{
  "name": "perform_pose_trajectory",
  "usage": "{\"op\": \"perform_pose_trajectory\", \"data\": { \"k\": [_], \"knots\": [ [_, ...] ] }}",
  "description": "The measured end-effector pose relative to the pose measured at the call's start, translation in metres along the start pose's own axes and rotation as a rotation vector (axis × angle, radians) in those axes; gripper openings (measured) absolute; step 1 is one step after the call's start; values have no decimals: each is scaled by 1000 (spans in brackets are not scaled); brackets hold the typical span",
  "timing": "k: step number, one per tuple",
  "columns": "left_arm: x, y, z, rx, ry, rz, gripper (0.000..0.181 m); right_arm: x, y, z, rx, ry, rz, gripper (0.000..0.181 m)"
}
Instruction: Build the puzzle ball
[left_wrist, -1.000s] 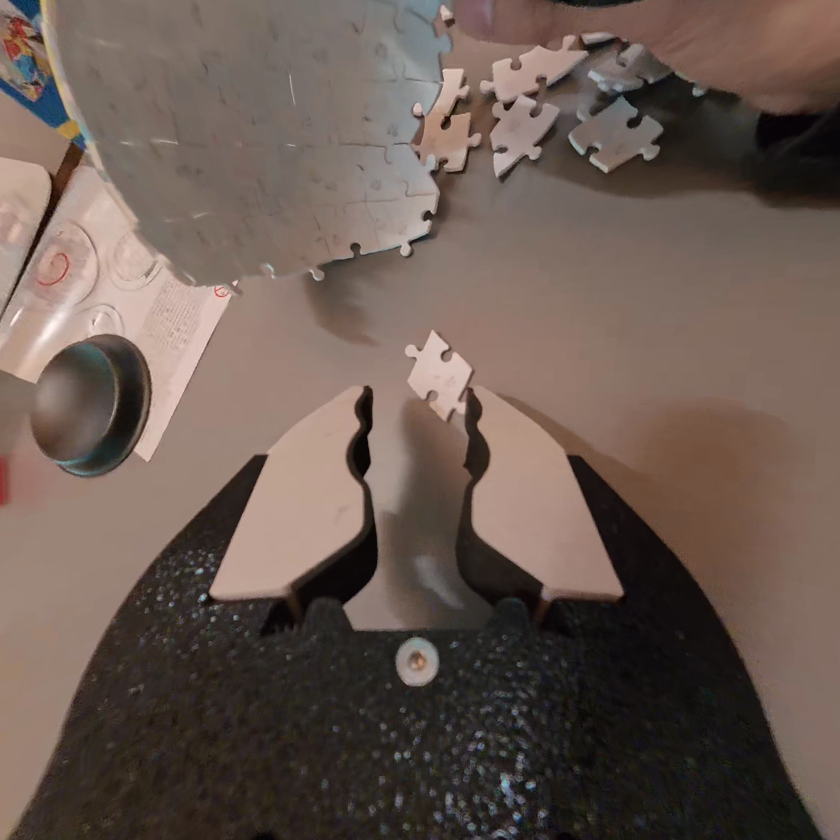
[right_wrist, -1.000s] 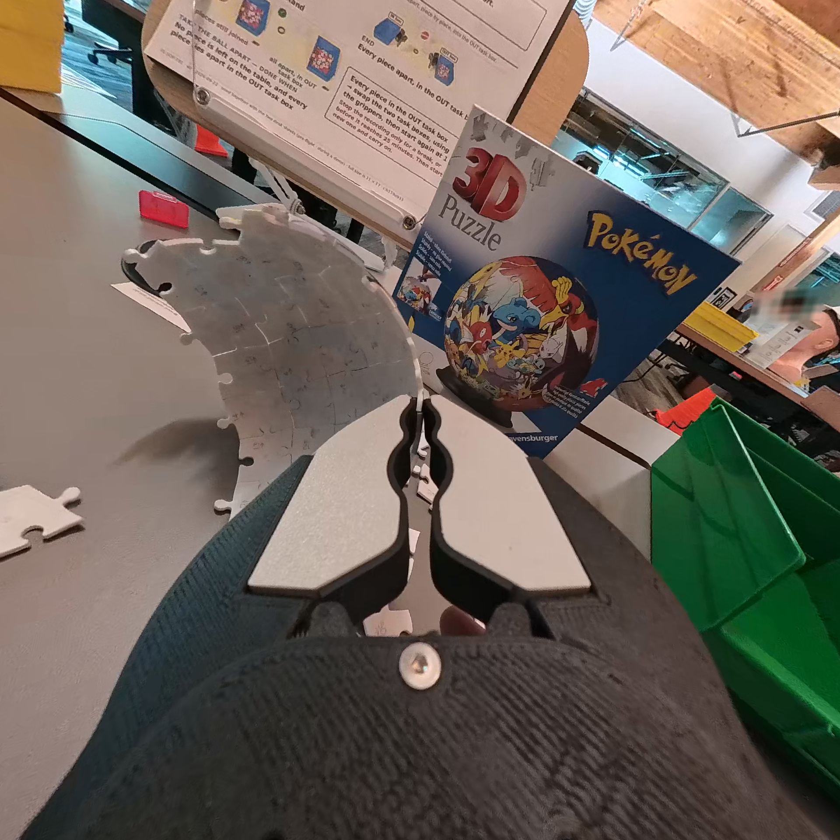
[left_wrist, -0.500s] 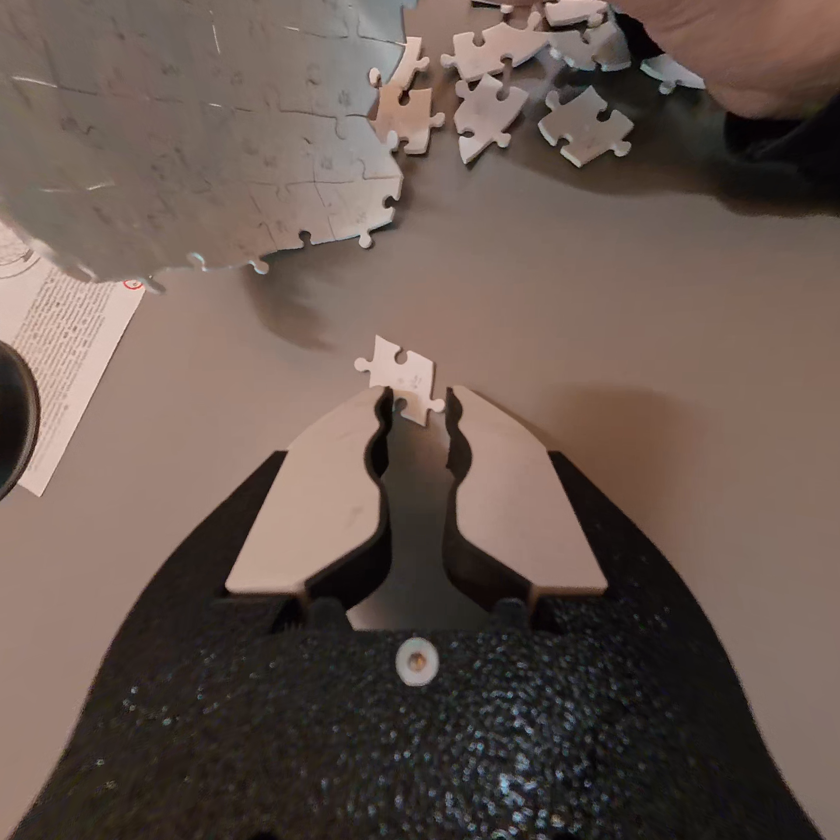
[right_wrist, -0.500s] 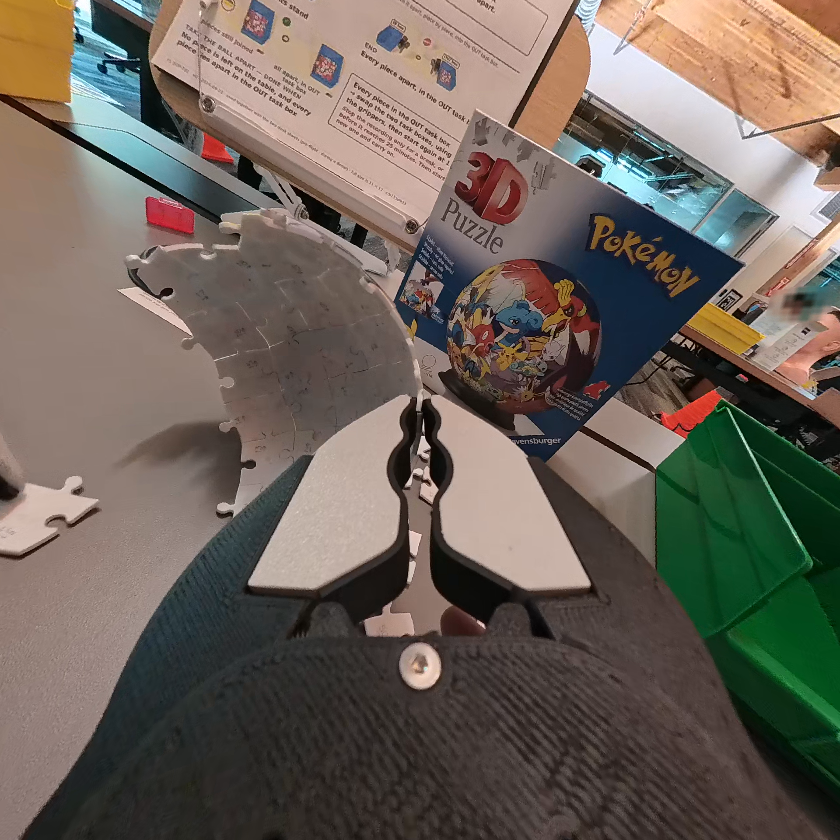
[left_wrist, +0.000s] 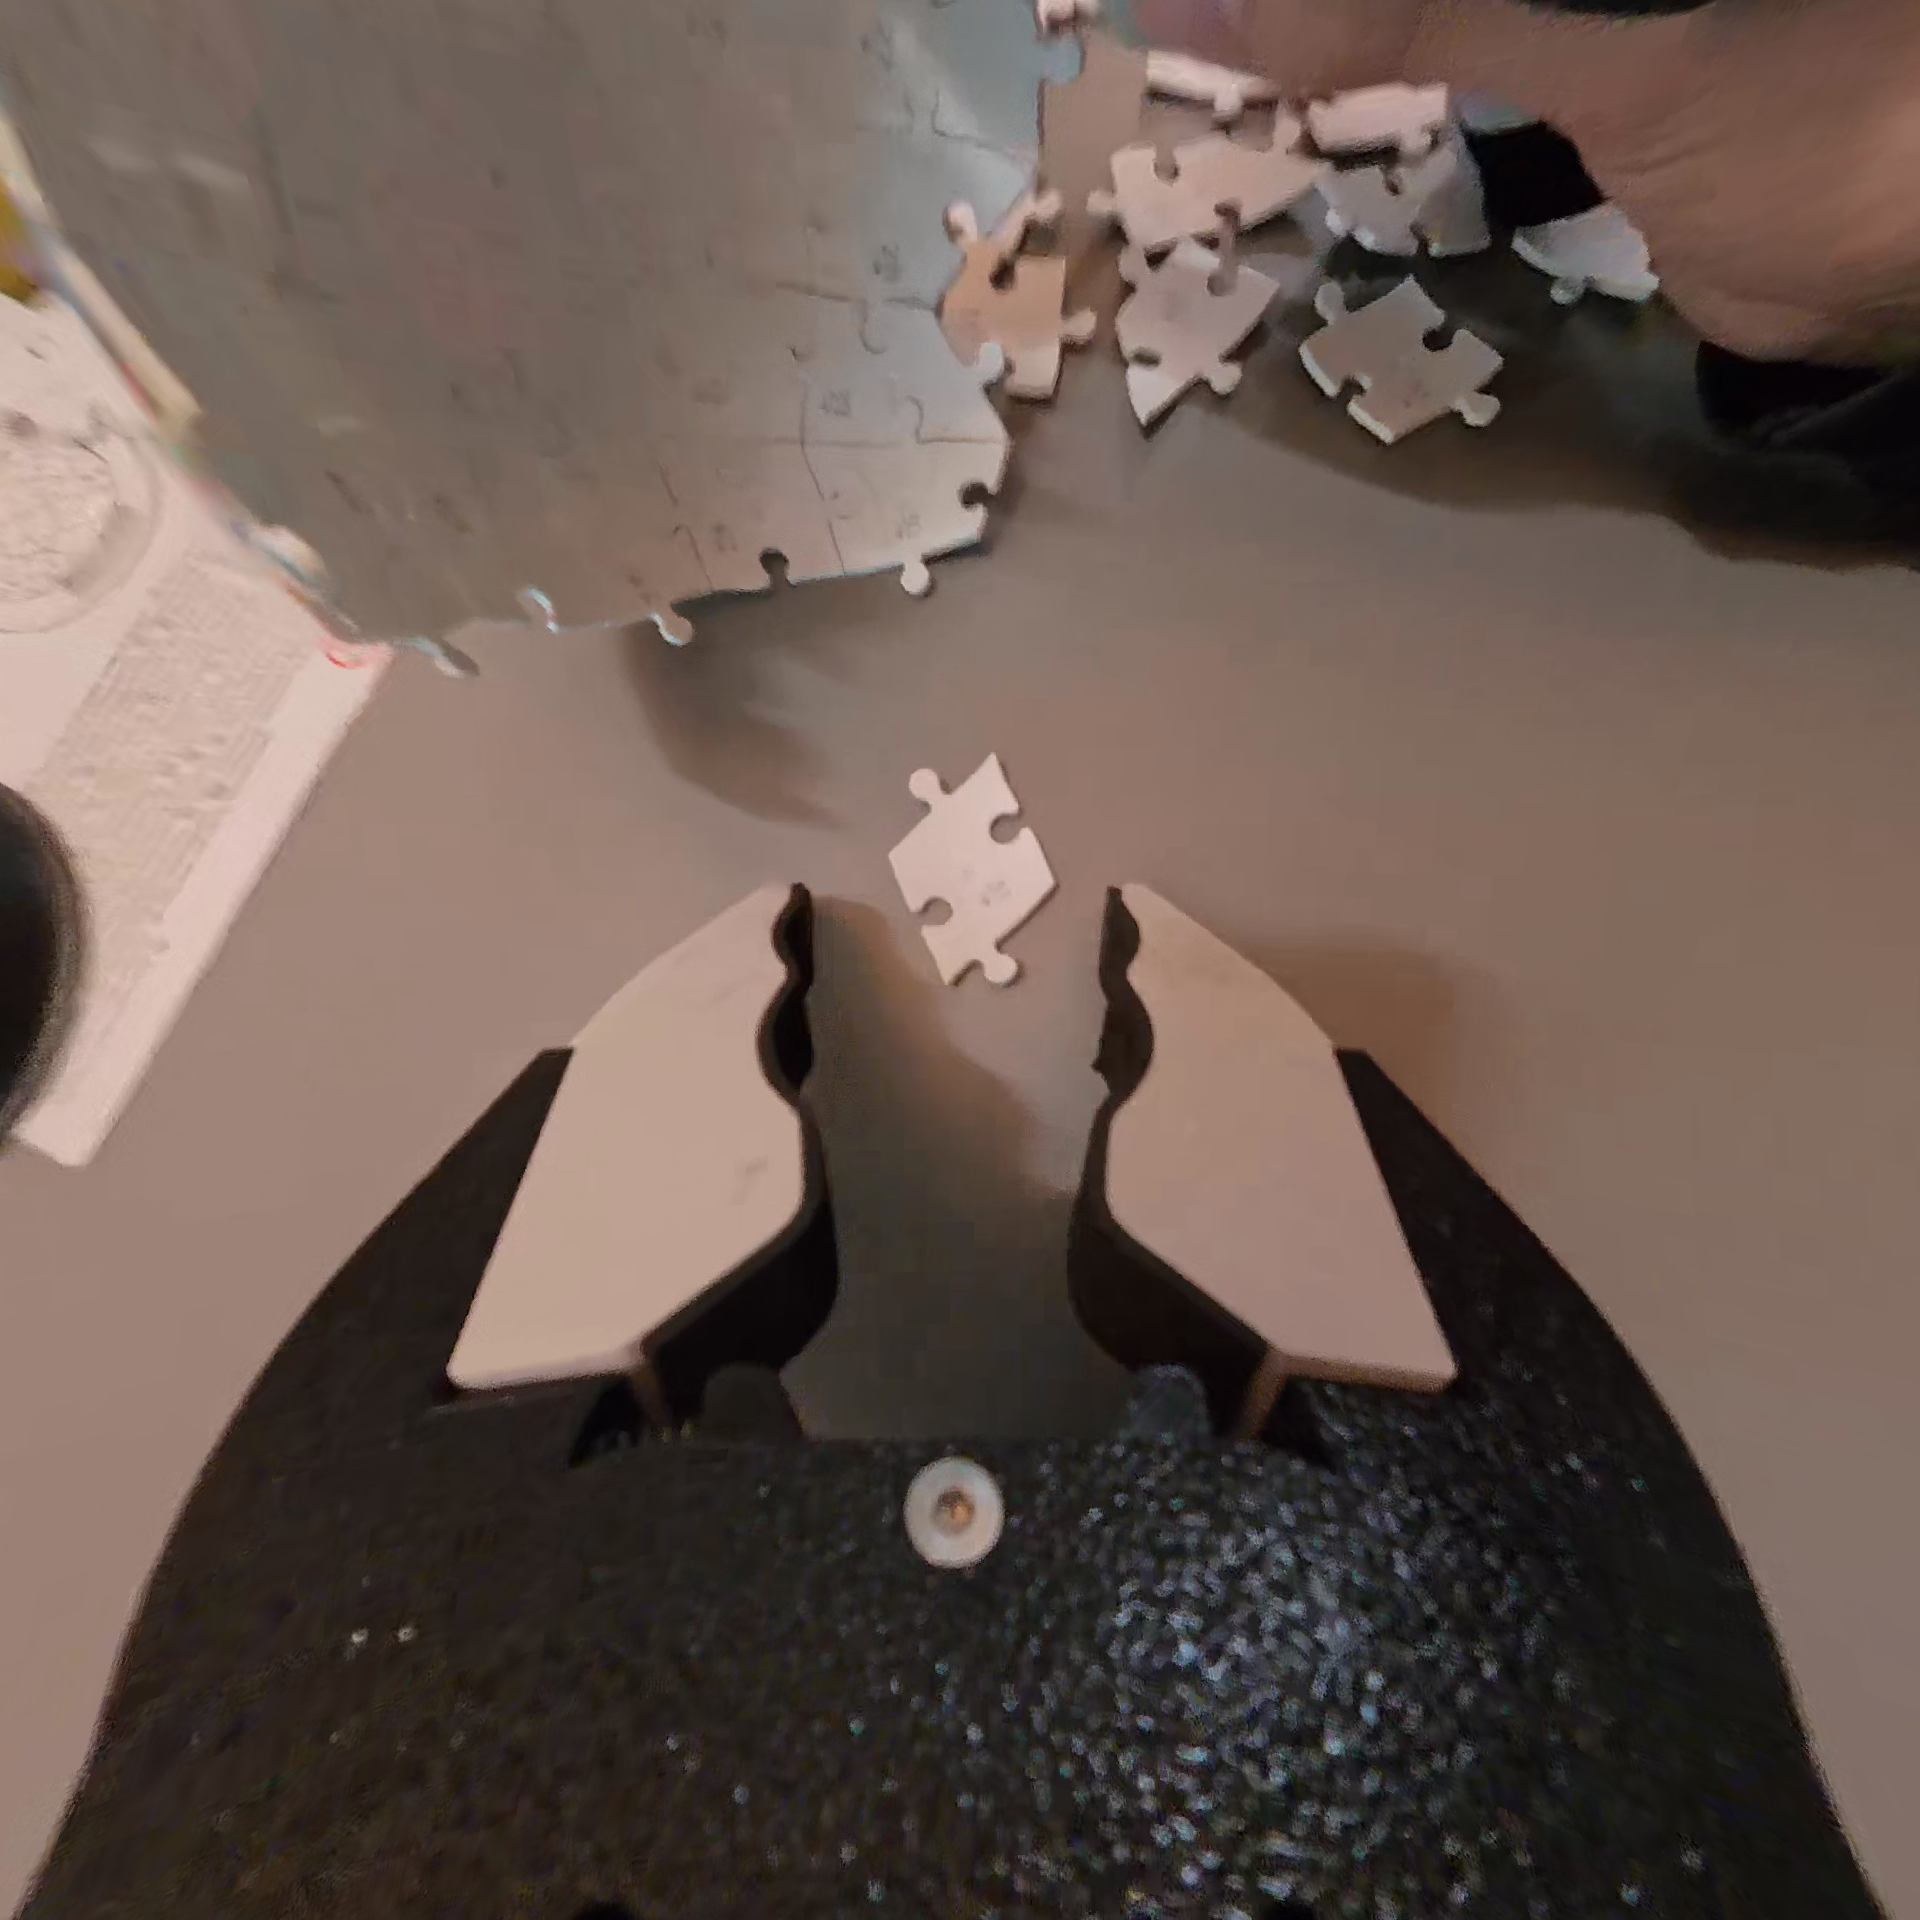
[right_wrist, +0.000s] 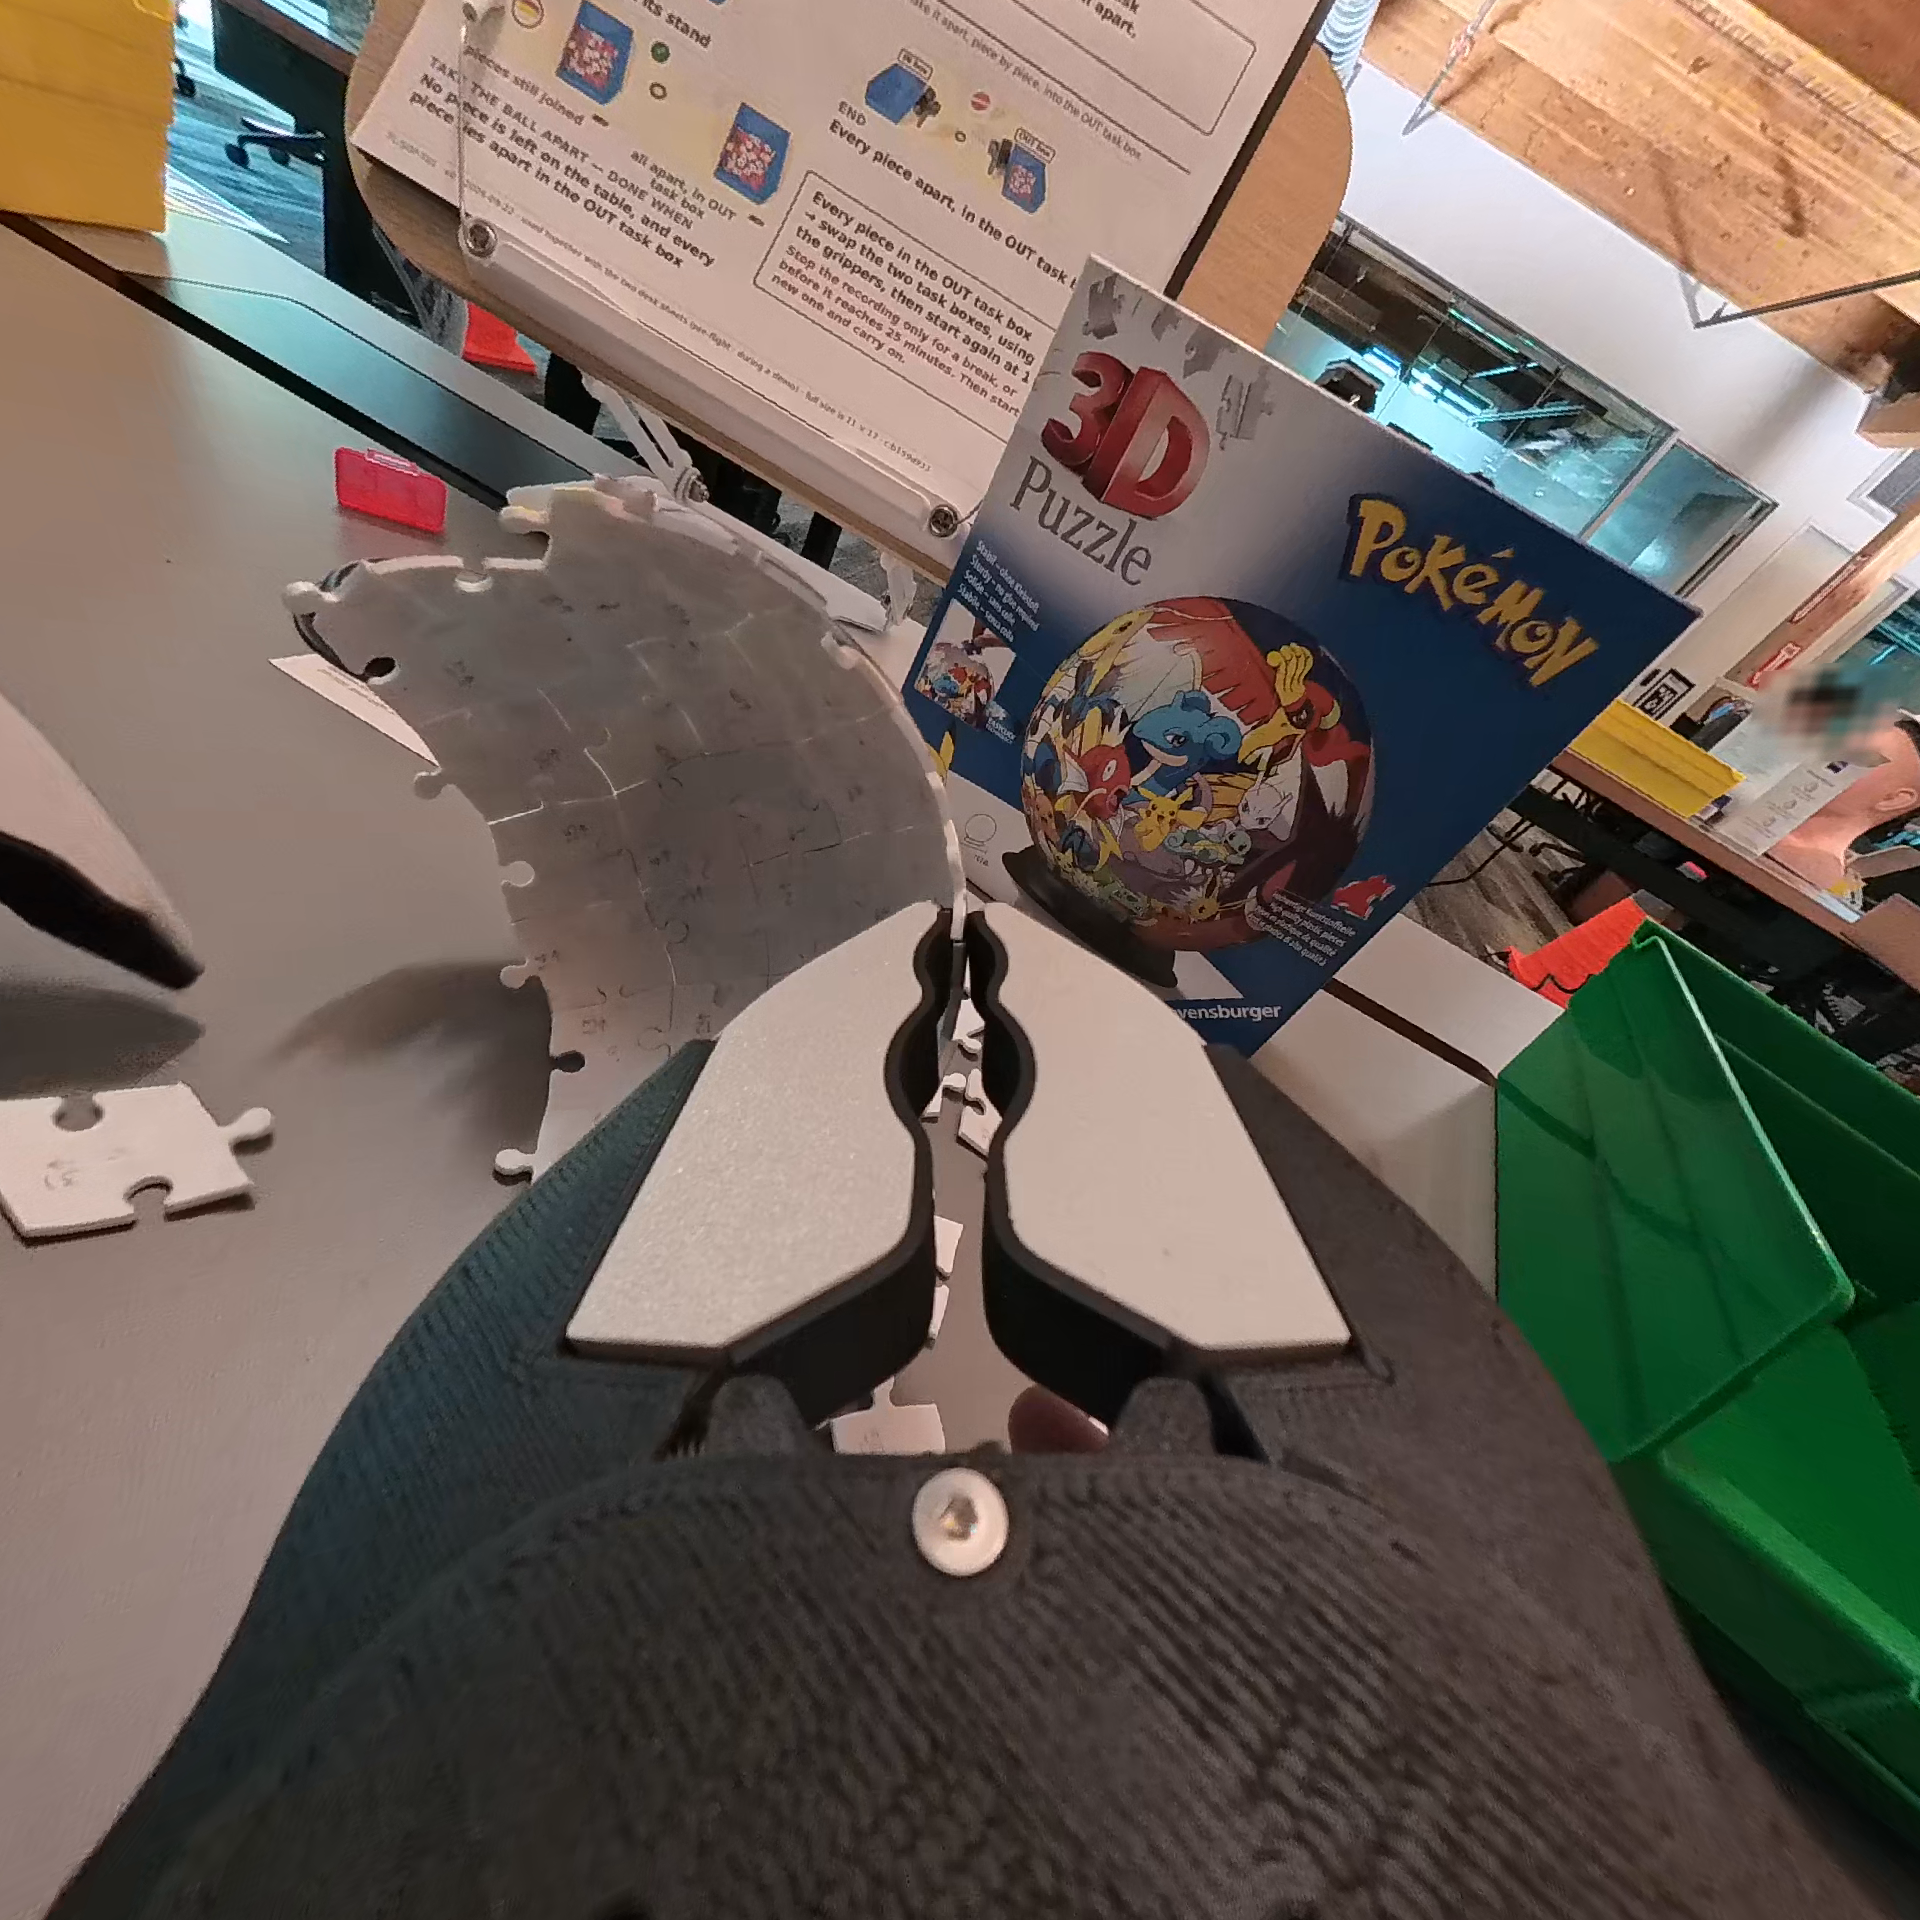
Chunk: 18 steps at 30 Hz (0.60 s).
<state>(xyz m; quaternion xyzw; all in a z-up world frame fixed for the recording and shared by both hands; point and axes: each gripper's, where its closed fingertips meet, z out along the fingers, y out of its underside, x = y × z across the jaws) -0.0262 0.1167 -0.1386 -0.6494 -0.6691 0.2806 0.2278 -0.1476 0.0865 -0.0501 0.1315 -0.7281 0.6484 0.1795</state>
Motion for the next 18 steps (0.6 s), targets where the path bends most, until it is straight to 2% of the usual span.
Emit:
{"op": "perform_pose_trajectory", "data": {
  "k": [2, 6, 13, 18],
  "knots": [
    [4, 2, 2, -16, 59, -83, 47, 0, 0, 0, 0, -1, 2, 3],
    [6, 3, 1, -23, 29, -114, 32, 1, 1, 0, -2, -2, 3, 3],
    [16, 6, -3, -42, -43, -163, 24, 0, 1, 0, 0, -4, 4, 3],
    [17, 4, -2, -16, -83, -135, 22, 0, 0, 0, 2, -4, 4, 3]
  ]
}}
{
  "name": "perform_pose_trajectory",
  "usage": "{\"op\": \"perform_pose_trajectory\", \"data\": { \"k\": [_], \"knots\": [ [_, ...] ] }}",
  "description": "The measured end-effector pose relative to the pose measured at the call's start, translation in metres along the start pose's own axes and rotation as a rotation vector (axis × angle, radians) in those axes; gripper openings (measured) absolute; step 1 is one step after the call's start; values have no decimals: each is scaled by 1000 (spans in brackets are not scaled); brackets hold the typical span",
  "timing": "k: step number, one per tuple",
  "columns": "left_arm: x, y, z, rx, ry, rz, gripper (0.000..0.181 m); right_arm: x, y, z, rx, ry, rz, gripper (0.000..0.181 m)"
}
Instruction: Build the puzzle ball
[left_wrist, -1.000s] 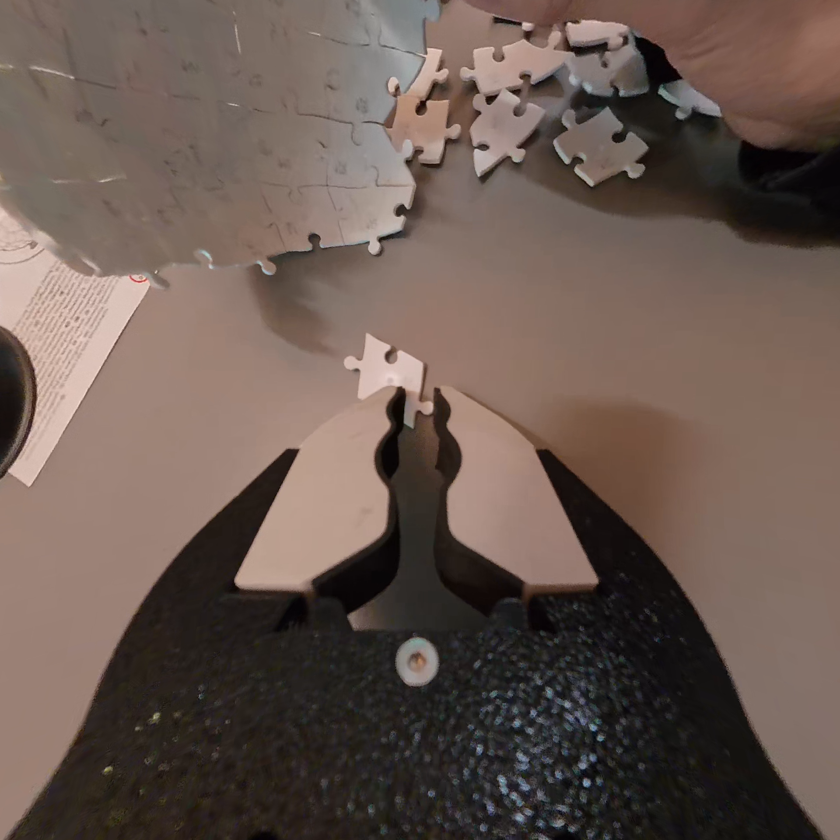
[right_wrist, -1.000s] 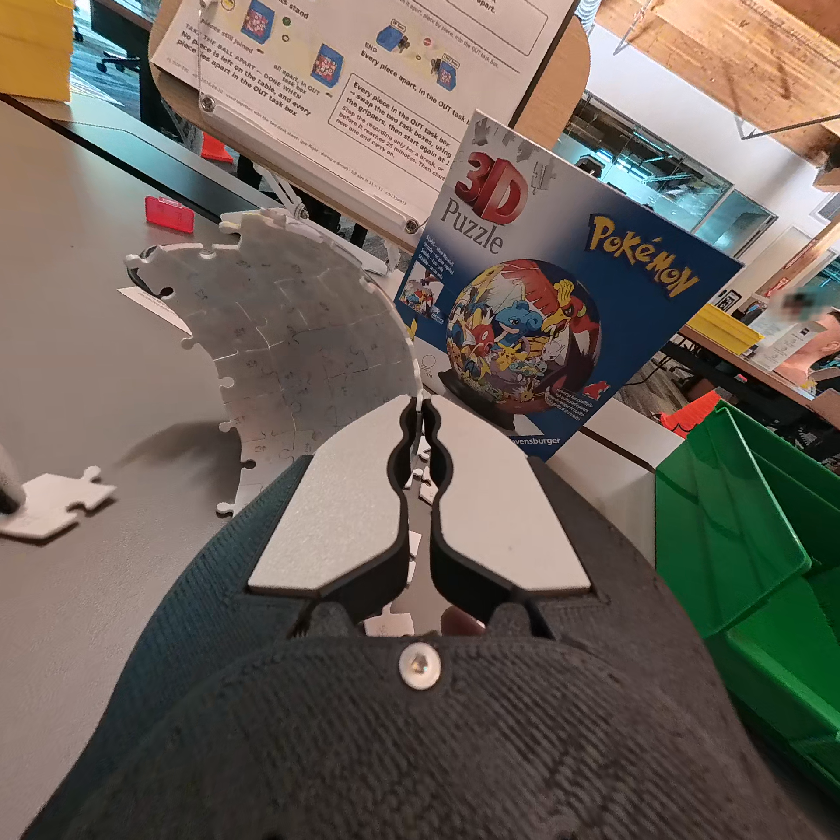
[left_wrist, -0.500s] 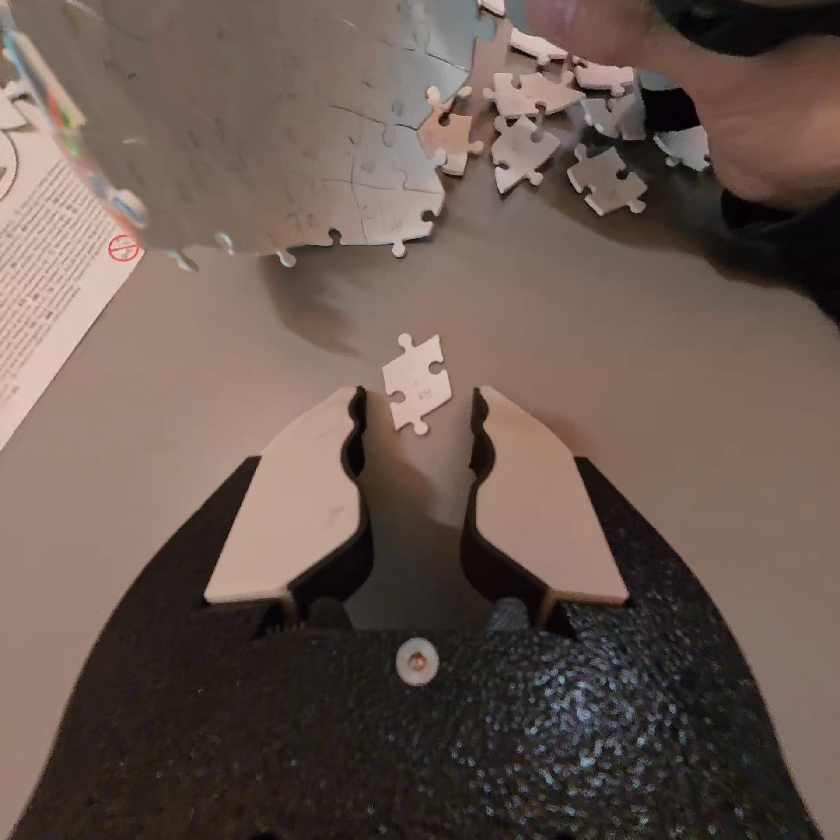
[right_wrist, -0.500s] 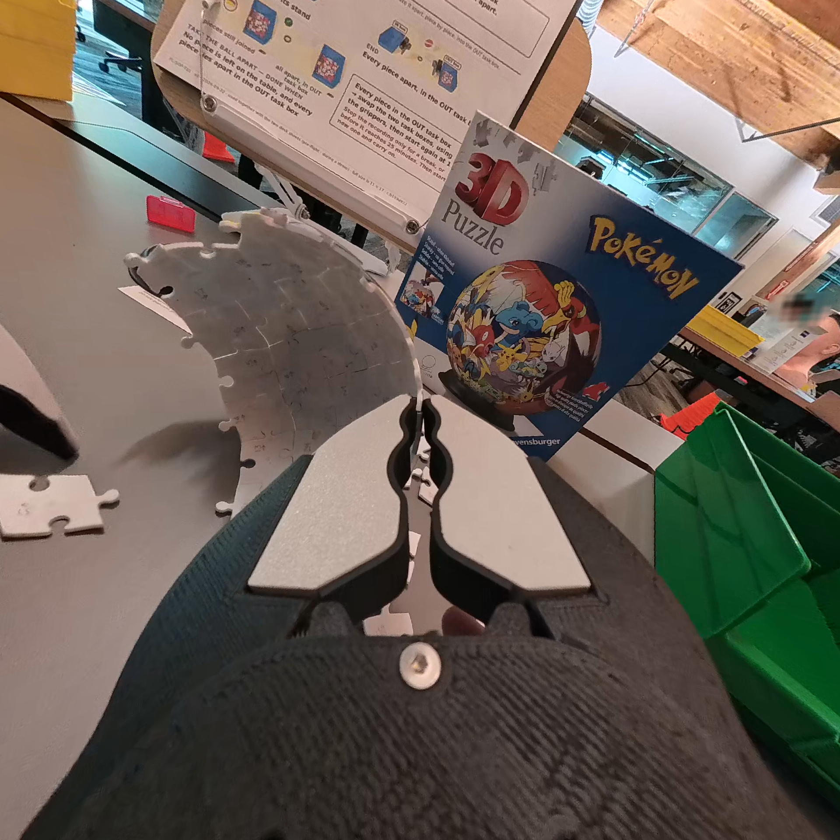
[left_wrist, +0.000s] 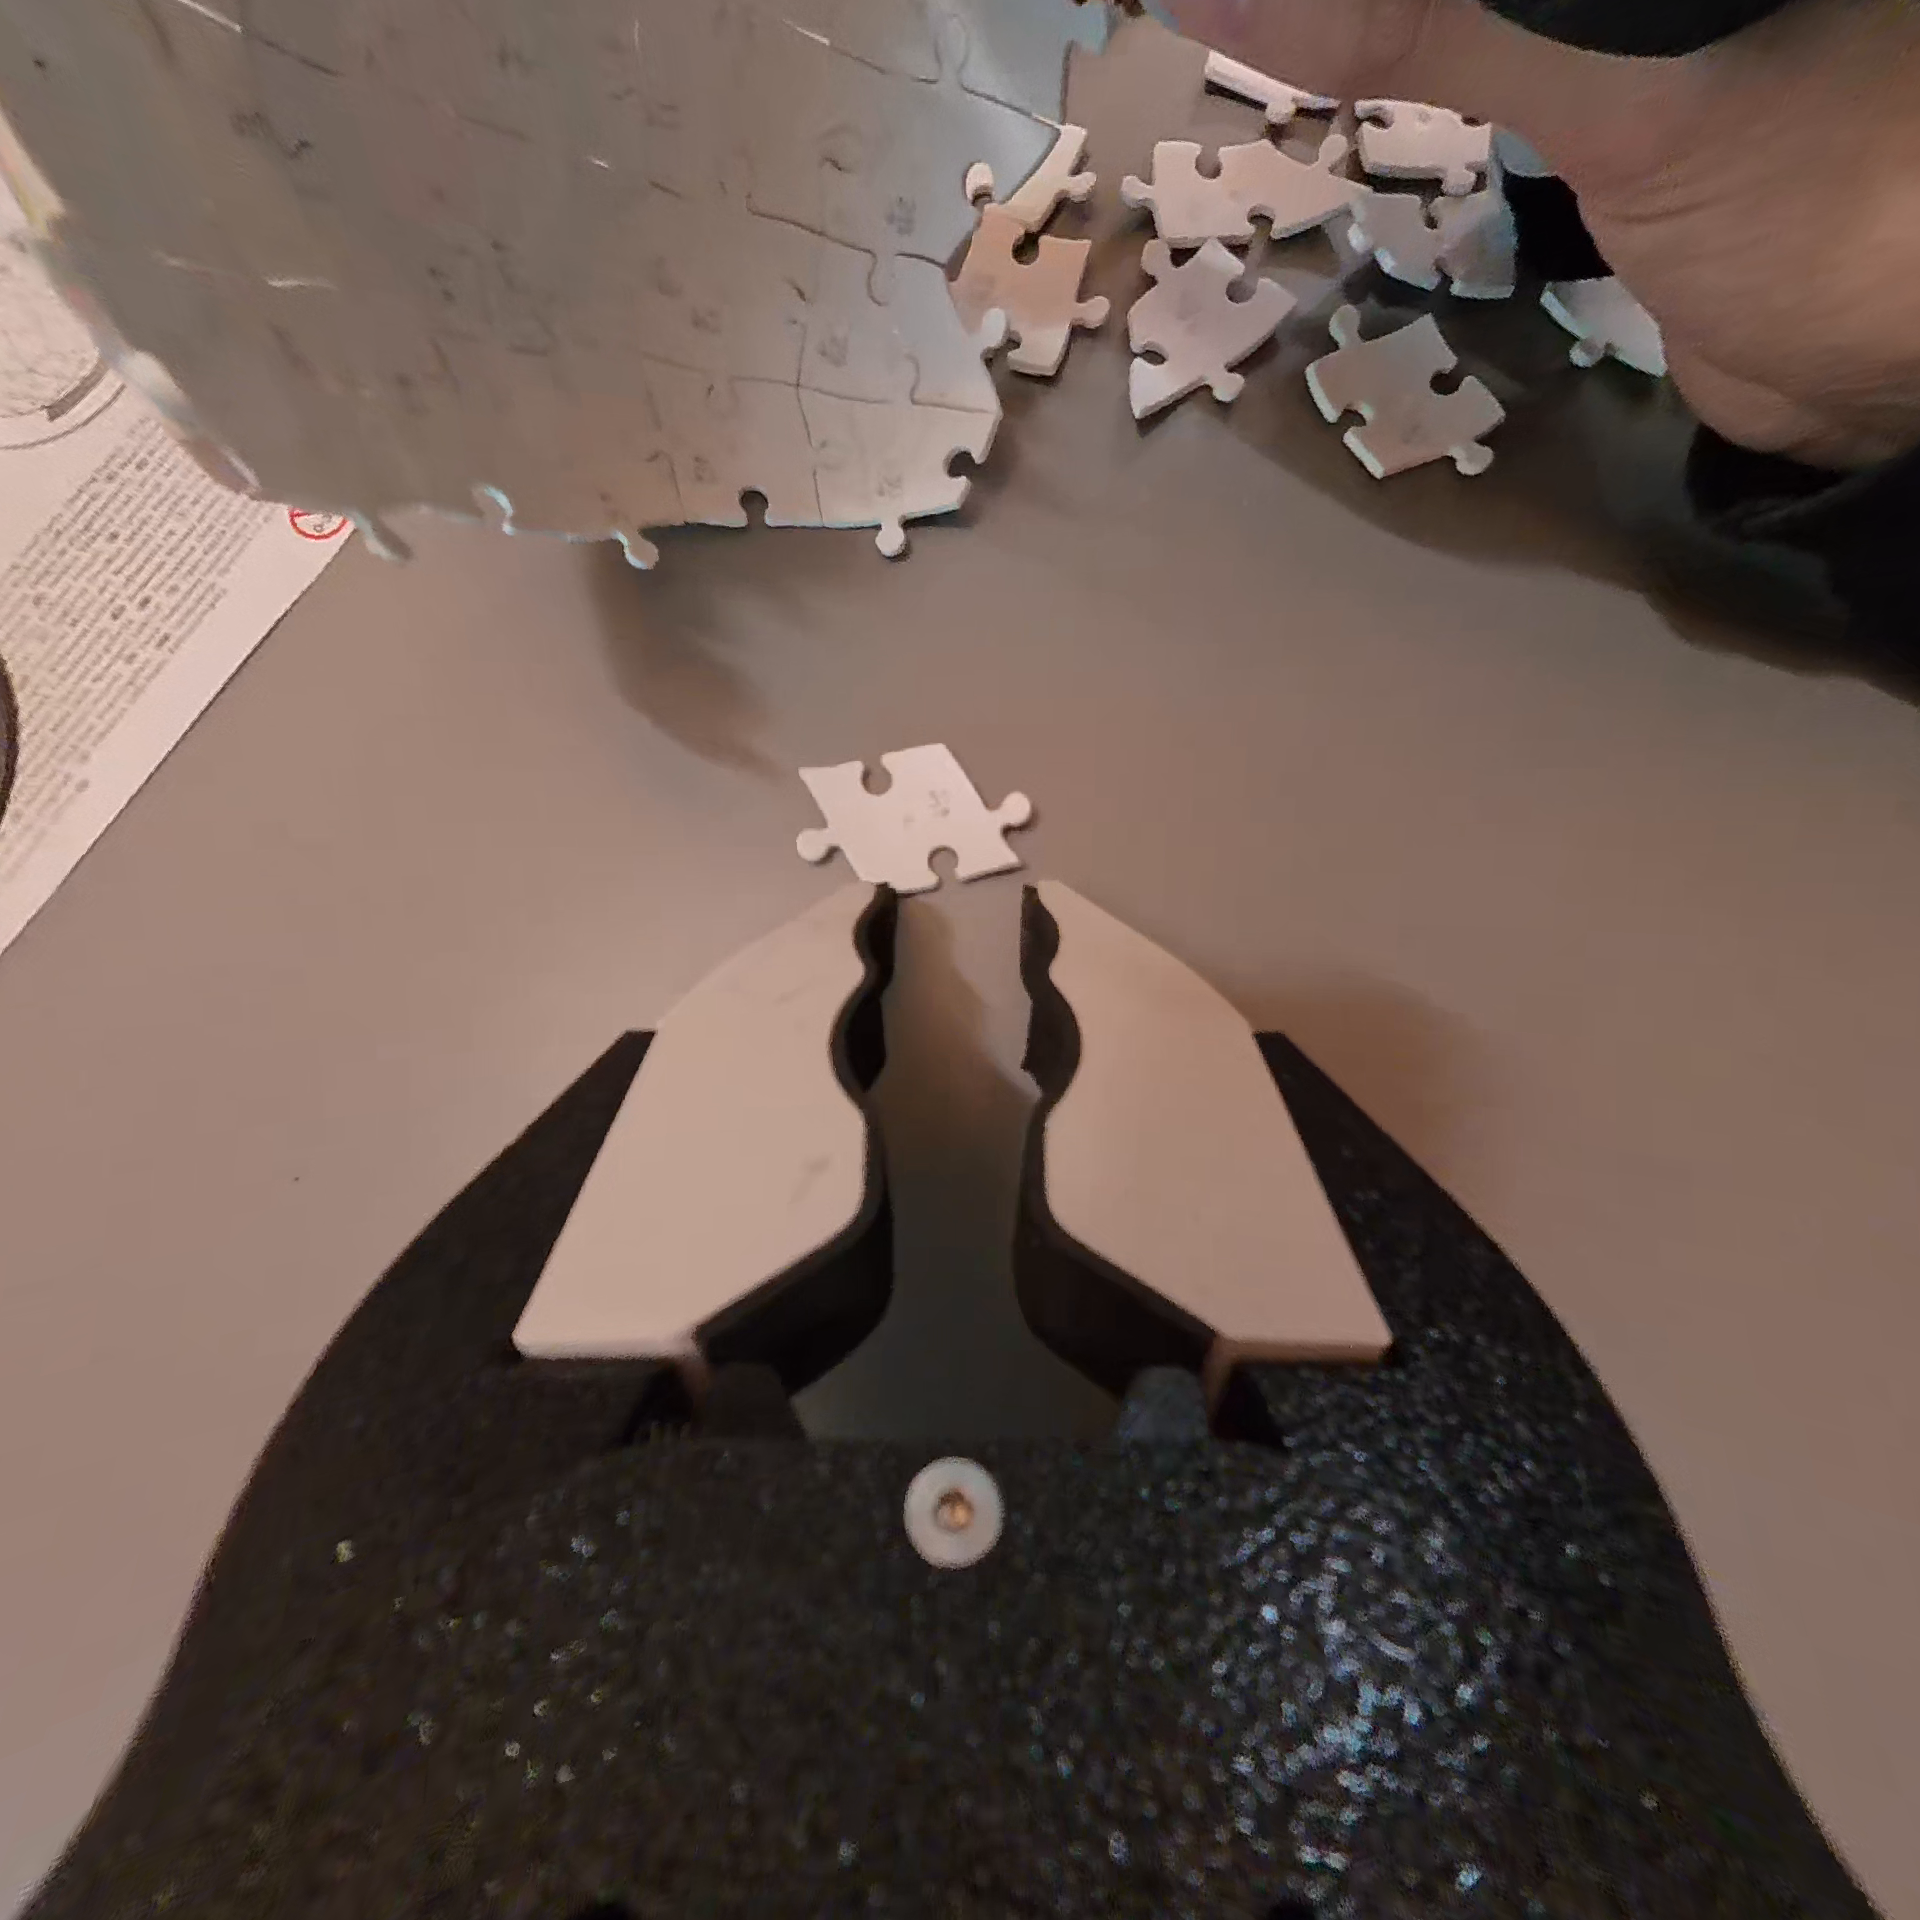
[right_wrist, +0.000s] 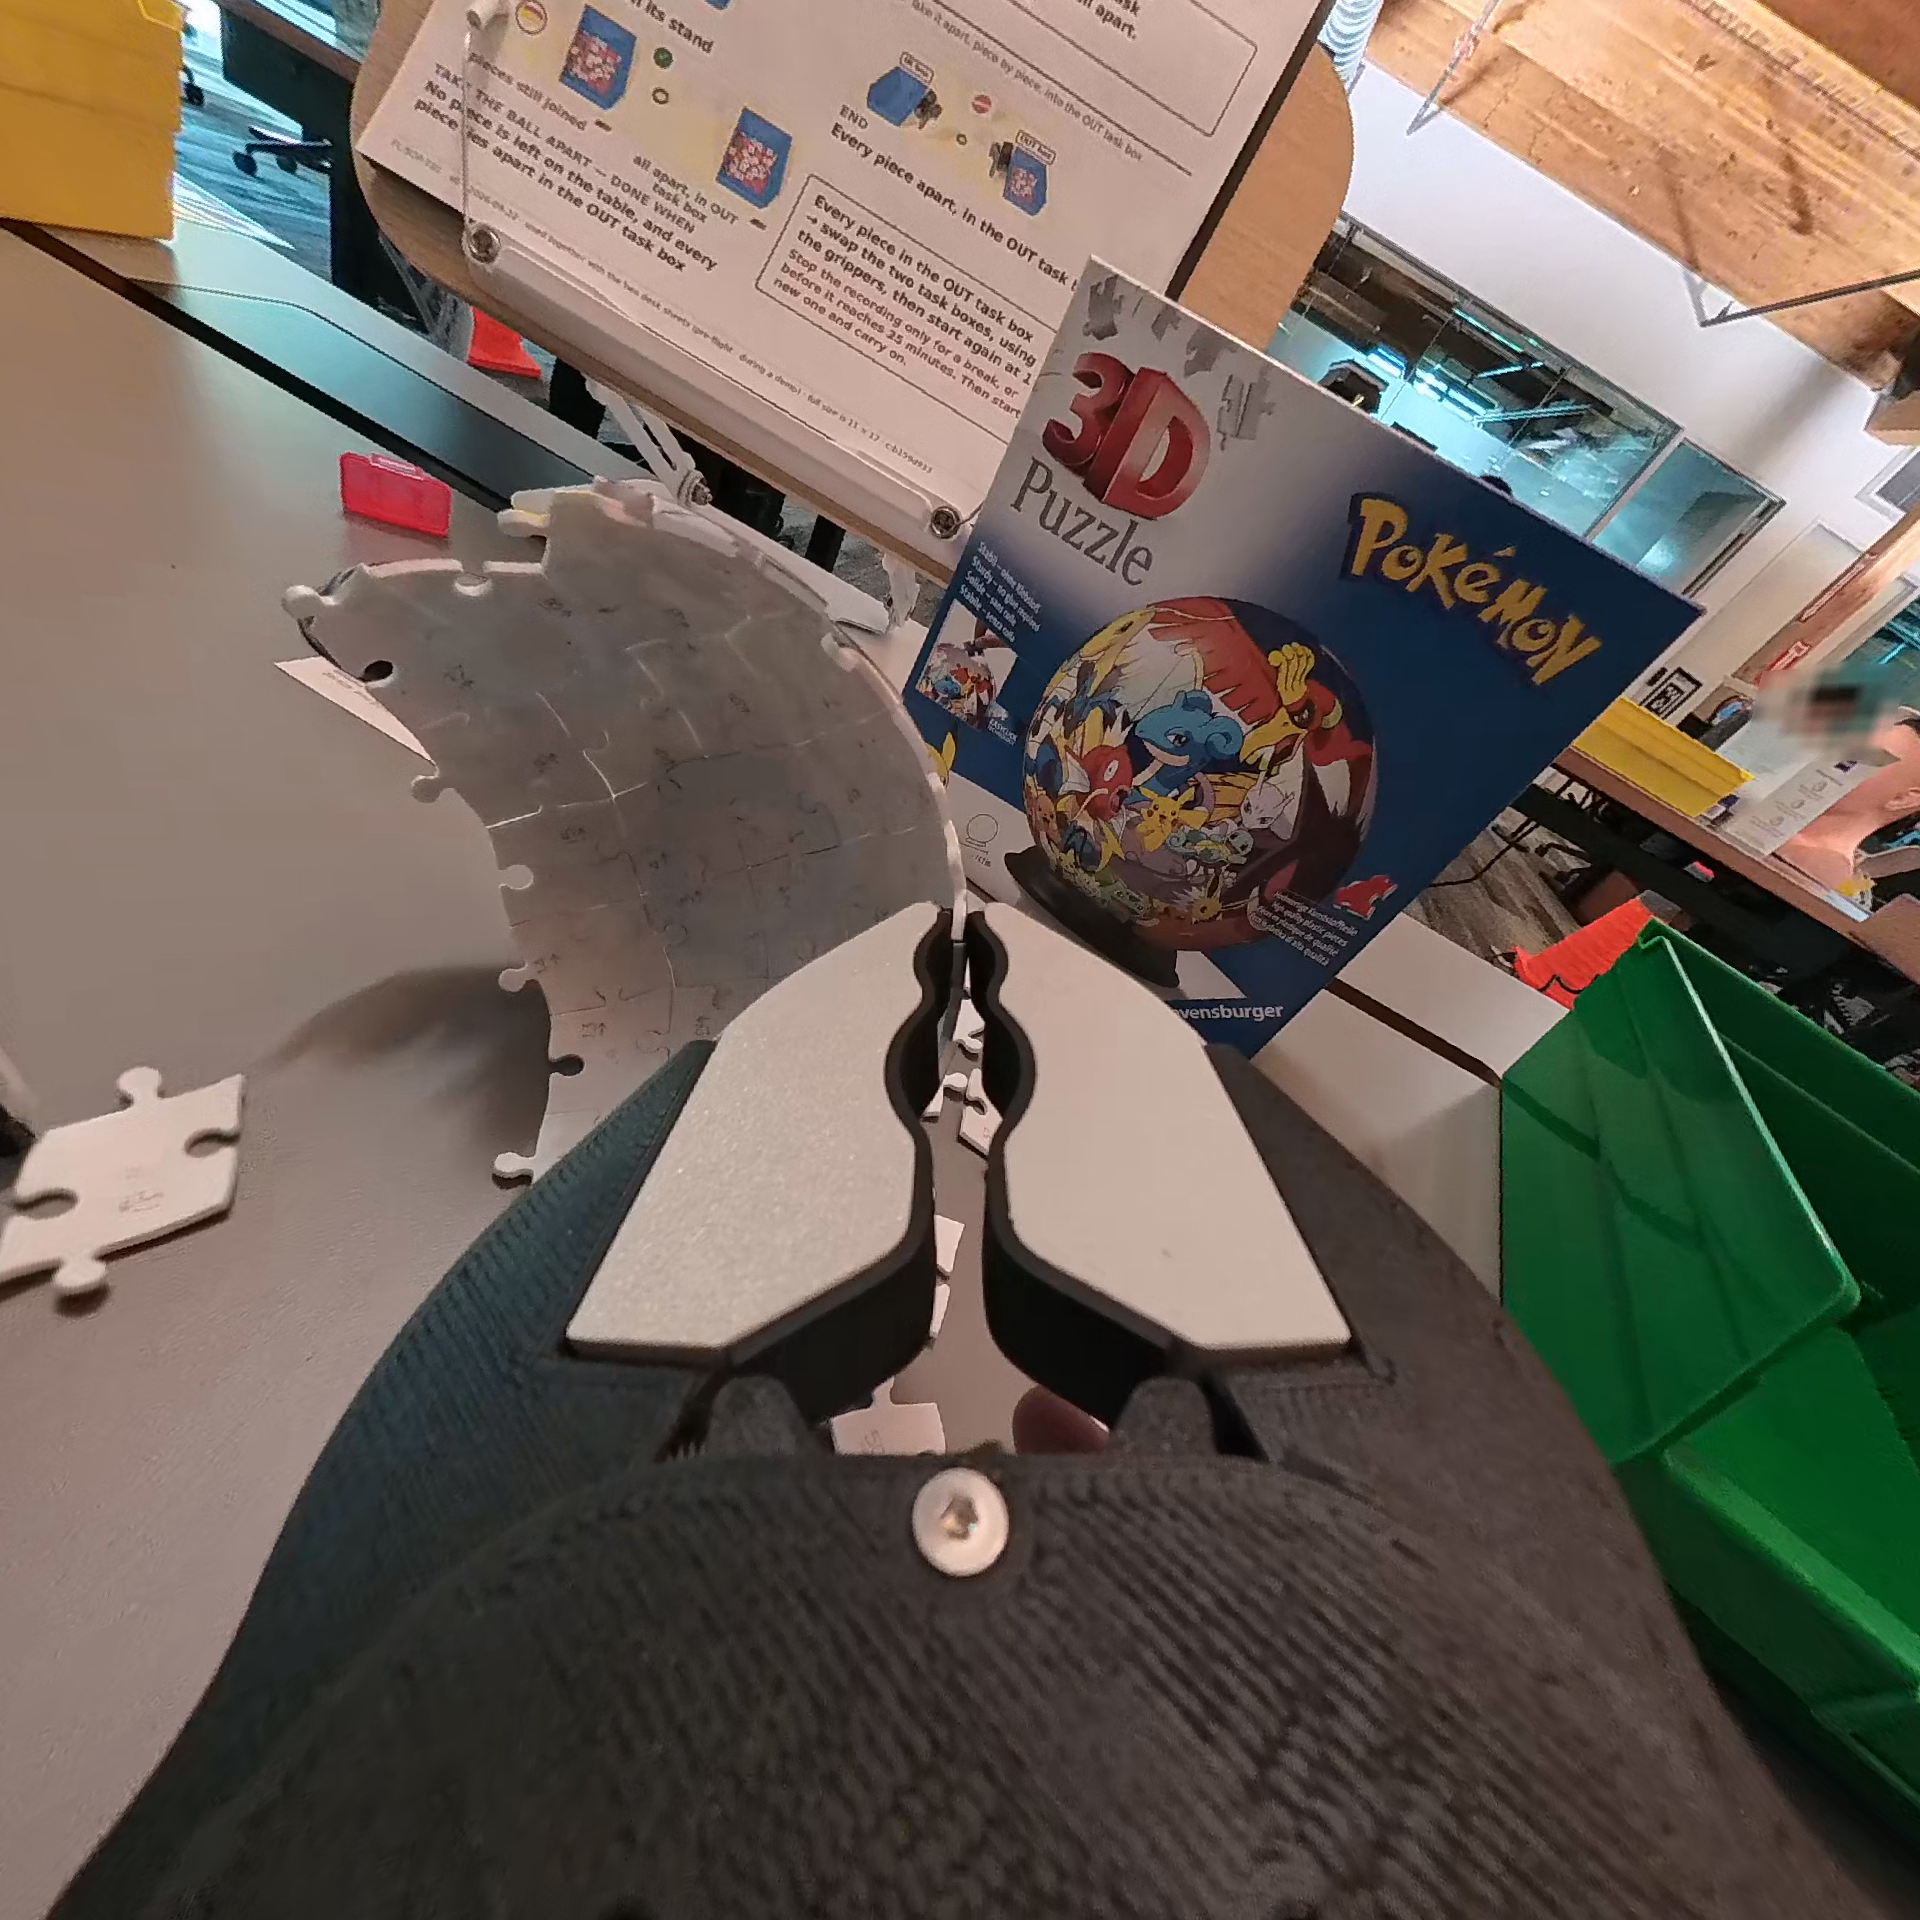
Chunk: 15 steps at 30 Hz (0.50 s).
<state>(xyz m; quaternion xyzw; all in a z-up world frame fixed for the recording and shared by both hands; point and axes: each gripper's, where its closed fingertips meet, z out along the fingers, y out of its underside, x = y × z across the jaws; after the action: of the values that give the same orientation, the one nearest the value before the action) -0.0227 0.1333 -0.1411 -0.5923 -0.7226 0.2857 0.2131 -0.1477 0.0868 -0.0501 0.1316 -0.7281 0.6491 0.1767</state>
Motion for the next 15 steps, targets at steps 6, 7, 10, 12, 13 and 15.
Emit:
{"op": "perform_pose_trajectory", "data": {
  "k": [6, 7, 10, 12, 13, 15],
  "knots": [
    [-8, -6, 6, 4, -42, -78, 25, 0, 0, 0, 1, 0, 0, 3],
    [-8, -8, 6, 7, -49, -69, 27, 0, 0, 0, 1, 0, -2, 2],
    [-8, -16, 4, 41, -78, -45, 31, 0, 0, 0, 0, 0, 0, 3],
    [-9, -21, 4, 59, -78, -50, 31, 0, 0, 0, 0, -1, 3, 3],
    [-11, -23, 4, 59, -87, -55, 32, 0, 0, 0, 0, -1, 2, 3],
    [-13, -22, 8, 41, -82, -55, 33, 0, -1, 0, 4, -1, 2, 2]
  ]
}}
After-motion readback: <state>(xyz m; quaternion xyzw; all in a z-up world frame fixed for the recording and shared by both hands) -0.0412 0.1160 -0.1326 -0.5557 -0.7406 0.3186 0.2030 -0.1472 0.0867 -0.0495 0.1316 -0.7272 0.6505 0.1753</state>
